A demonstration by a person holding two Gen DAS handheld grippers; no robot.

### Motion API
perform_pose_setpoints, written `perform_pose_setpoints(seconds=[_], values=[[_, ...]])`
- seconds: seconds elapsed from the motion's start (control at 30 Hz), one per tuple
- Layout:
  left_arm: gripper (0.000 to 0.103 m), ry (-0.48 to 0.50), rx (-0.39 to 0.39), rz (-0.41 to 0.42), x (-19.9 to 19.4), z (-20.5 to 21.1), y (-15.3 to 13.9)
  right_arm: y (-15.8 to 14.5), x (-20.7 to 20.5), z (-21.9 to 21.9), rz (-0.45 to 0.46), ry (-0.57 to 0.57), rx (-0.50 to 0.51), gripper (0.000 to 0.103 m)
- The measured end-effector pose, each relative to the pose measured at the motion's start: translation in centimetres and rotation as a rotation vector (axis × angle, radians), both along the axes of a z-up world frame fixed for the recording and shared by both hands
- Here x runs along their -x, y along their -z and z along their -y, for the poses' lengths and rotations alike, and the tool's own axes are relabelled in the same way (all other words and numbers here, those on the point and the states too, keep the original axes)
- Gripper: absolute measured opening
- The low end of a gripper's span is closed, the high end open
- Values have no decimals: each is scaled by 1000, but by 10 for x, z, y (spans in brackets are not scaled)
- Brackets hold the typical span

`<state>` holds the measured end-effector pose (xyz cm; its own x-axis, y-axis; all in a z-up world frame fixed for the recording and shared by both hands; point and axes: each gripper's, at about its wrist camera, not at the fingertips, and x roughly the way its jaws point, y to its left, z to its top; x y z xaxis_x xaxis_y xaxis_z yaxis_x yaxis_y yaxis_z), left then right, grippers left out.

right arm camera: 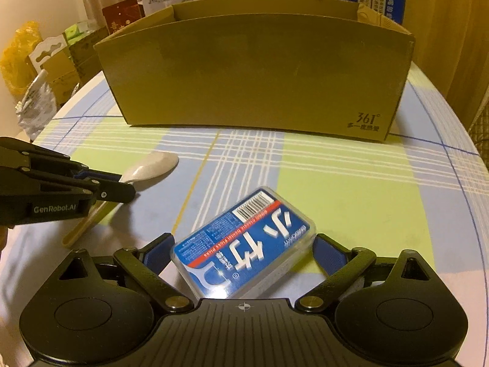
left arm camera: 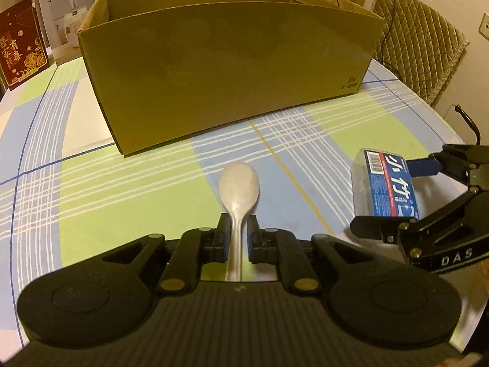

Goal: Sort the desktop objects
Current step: 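Lift the white spoon and blue floss case off the table with both tools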

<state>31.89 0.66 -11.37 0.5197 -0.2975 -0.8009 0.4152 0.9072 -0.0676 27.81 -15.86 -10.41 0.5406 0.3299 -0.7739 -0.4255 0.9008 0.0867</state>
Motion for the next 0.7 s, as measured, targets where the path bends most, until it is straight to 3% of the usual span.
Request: perform_pose_setpoints(seconds=[0.3,0.7], values=[[5,-45,13,-2,-2,-6,-3,3,10,-4,30,9,30,100],[5,-21,16,-11,0,-4,-1,7,3,-4,68,9,49,100]])
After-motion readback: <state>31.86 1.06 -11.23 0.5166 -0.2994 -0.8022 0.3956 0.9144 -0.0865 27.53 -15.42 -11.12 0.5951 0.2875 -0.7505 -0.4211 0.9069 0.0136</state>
